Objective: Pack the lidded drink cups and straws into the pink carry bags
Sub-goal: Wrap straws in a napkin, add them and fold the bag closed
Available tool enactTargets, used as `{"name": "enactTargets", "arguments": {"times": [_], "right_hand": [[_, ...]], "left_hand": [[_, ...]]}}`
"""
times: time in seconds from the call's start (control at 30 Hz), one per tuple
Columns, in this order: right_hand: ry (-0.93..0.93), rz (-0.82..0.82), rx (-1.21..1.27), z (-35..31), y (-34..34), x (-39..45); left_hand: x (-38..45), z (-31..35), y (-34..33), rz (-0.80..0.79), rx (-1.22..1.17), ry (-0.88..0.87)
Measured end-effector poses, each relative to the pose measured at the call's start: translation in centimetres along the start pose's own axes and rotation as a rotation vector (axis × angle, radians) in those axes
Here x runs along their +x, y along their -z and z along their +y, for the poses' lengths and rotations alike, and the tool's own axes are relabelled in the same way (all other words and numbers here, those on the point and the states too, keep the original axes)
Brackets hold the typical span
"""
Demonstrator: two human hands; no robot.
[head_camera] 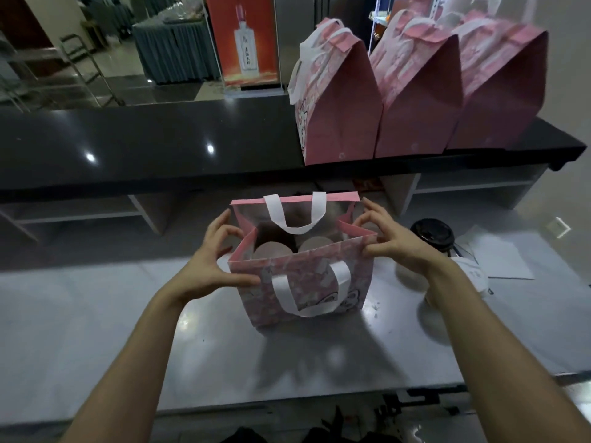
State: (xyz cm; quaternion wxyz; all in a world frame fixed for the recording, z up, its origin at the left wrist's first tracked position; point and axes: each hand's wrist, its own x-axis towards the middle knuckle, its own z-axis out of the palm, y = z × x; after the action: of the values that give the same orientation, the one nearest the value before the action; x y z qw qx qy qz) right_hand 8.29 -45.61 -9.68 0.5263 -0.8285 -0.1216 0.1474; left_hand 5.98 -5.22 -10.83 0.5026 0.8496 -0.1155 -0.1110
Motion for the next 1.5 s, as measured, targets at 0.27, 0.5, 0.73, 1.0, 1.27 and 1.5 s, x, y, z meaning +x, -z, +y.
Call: {"name": "enactTargets", "arguments": {"times": [0.27, 0.5, 0.73, 1.0, 1.27, 1.5], "right_hand": [[0.027, 0.073, -0.033, 0.0, 0.9, 2.5], [0.059, 0.217, -0.013, 0.7, 0.5, 2.8], [0.032, 0.265, -0.057, 0.6, -0.2, 2.6], [0.032, 0.228, -0.14, 0.0, -0.5, 3.1], [0.049, 0.256, -0.21, 0.0, -0.6, 3.4], [0.049, 0.297, -0.192, -0.1, -1.0, 3.4]], "left_hand": [[2.3, 0.9, 1.0, 0.185, 0.037, 0.006], [2.6, 1.6, 0.2, 0.43, 0.353, -0.159], [3.0, 3.8, -0.5, 0.395, 0.675, -0.239], [4.4, 4.8, -1.1, 0.306, 0.723, -0.358], [3.9, 1.7, -0.7, 0.345, 0.03, -0.1], [4.4, 0.7, 2.1, 0.047, -0.052, -0.059]]}}
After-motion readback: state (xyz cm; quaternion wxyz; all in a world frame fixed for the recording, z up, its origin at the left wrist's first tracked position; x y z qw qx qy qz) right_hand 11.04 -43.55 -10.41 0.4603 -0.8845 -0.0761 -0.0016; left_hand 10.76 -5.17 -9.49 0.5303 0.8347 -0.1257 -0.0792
